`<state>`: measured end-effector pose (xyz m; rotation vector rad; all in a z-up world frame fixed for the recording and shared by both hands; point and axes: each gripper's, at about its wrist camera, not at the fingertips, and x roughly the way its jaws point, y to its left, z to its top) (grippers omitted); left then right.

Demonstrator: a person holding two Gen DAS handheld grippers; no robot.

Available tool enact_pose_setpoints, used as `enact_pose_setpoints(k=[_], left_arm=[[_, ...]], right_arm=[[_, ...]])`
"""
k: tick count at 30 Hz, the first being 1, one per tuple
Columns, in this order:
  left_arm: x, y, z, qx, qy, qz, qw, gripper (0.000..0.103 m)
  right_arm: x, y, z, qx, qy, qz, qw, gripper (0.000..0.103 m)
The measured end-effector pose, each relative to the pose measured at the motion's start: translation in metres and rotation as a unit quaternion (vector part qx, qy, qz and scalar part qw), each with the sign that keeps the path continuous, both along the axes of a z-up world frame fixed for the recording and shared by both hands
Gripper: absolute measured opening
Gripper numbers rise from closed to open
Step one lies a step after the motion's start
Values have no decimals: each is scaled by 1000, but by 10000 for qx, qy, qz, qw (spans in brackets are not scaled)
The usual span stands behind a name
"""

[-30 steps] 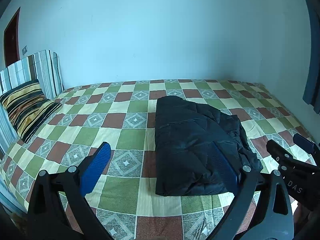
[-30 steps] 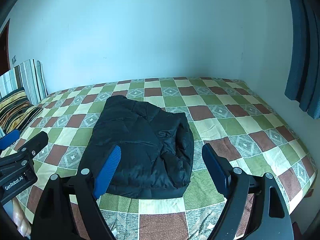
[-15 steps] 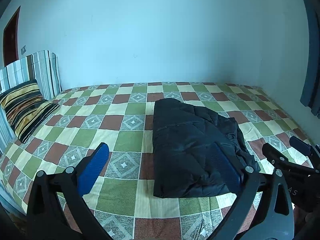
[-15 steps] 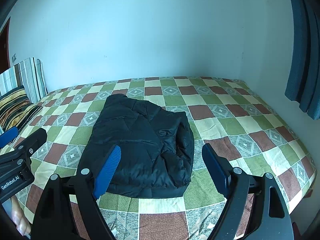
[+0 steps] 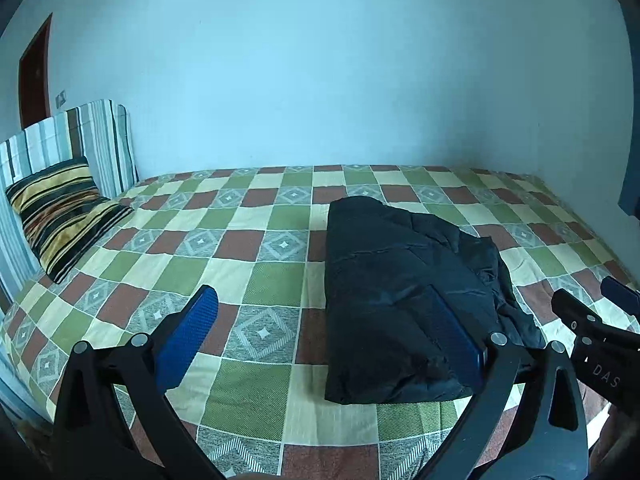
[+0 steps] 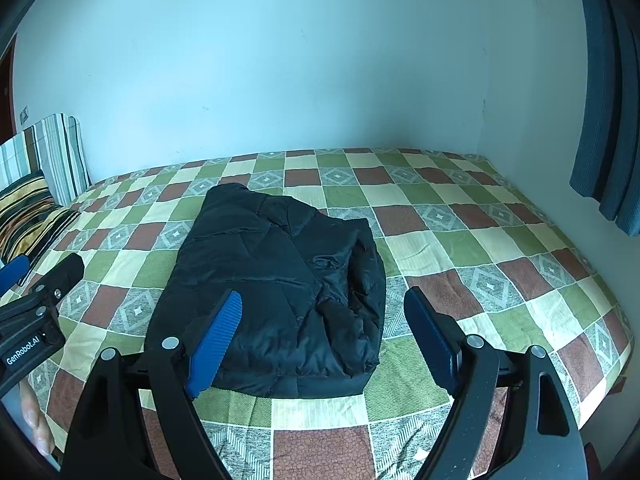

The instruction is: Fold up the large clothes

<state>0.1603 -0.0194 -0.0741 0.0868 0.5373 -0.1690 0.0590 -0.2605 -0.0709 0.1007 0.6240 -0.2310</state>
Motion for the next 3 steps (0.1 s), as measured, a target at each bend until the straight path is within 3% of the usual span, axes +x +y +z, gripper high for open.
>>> enact_pose_setpoints(k=[3], left_arm=[[14,2,-10,34,173,24,9998,101]], right_arm=[[6,-10,-7,-14,61,-57,10000,82]])
